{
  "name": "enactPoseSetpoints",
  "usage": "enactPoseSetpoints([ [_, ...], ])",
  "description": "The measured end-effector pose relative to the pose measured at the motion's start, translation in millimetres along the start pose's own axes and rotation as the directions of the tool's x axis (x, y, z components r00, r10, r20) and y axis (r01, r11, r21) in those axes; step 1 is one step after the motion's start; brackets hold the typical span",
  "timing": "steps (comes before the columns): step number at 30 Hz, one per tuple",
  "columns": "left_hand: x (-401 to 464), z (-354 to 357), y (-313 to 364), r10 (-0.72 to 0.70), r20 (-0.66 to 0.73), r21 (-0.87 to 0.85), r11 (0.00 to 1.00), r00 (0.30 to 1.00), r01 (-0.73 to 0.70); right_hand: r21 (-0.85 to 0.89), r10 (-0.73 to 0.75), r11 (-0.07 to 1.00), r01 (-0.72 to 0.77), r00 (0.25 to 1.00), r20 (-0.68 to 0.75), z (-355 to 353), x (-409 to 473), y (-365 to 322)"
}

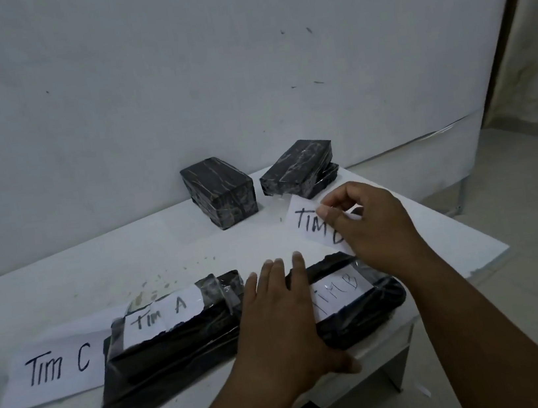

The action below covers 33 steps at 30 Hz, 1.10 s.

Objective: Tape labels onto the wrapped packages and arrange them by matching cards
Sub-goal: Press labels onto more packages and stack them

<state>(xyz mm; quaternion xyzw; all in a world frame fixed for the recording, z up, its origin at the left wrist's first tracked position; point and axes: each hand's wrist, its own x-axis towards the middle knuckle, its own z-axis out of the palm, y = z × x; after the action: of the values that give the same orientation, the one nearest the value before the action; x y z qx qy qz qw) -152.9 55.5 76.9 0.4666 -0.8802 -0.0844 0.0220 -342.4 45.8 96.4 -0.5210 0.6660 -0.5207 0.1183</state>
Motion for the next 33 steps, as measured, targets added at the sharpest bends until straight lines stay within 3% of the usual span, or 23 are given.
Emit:
enactPoseSetpoints([
  [3, -10.3, -20.3, 5.4, -0.106, -0.096, -0.421, 0.905, 0.99, 0.056, 0.119, 0.006, 0.993, -0.013, 0.998, 0.06, -0.8, -1.7, -6.1],
  [6, -14.6, -46.4, 5.5, -0.338, -0.242, -0.777, 0.629, 0.91, 0.027, 0.203, -0.041, 0.979, 0.011, 0.989, 0.144, -3.3, -0.4, -15.8],
  [9, -6.9, -69.1, -9.0, -0.478, -0.205, -0.898, 0.438, 0.854, 0.03, 0.227, -0.119, 0.971, 0.07, 0.971, 0.208, -2.4, 3.3, -30.3],
  [16, 7.9, -97.2, -49.4, -0.537, -0.184, -0.97, 0.233, 0.823, -0.065, 0.256, -0.195, 0.958, 0.128, 0.947, 0.257, 13.2, 23.7, -57.4],
  [19, 13.4, -108.7, -64.1, -0.564, -0.192, -0.972, 0.224, 0.803, -0.075, 0.266, -0.19, 0.957, 0.113, 0.939, 0.286, 19.8, 34.1, -63.1],
  [22, 19.8, -118.4, -77.2, -0.577, -0.215, -0.959, 0.279, 0.788, -0.057, 0.264, -0.141, 0.964, 0.046, 0.926, 0.351, 26.2, 43.7, -64.3],
  [25, 33.8, -129.3, -88.5, -0.528, -0.18, -0.942, 0.335, 0.83, 0.009, 0.256, -0.099, 0.967, 0.006, 0.931, 0.35, 34.5, 52.4, -65.4],
  [27, 50.3, -138.3, -96.1, -0.483, -0.11, -0.939, 0.336, 0.869, 0.068, 0.262, -0.051, 0.964, -0.033, 0.951, 0.306, 42.0, 61.3, -66.5],
  [30, 82.8, -146.7, -108.6, -0.497, -0.036, -0.923, 0.349, 0.867, 0.162, 0.191, 0.028, 0.979, -0.064, 0.982, 0.187, 55.3, 80.3, -64.3],
  [33, 116.9, -146.1, -115.7, -0.521, -0.032, -0.855, 0.457, 0.853, 0.247, 0.12, 0.064, 0.99, -0.074, 0.995, 0.081, 67.9, 98.2, -57.6],
])
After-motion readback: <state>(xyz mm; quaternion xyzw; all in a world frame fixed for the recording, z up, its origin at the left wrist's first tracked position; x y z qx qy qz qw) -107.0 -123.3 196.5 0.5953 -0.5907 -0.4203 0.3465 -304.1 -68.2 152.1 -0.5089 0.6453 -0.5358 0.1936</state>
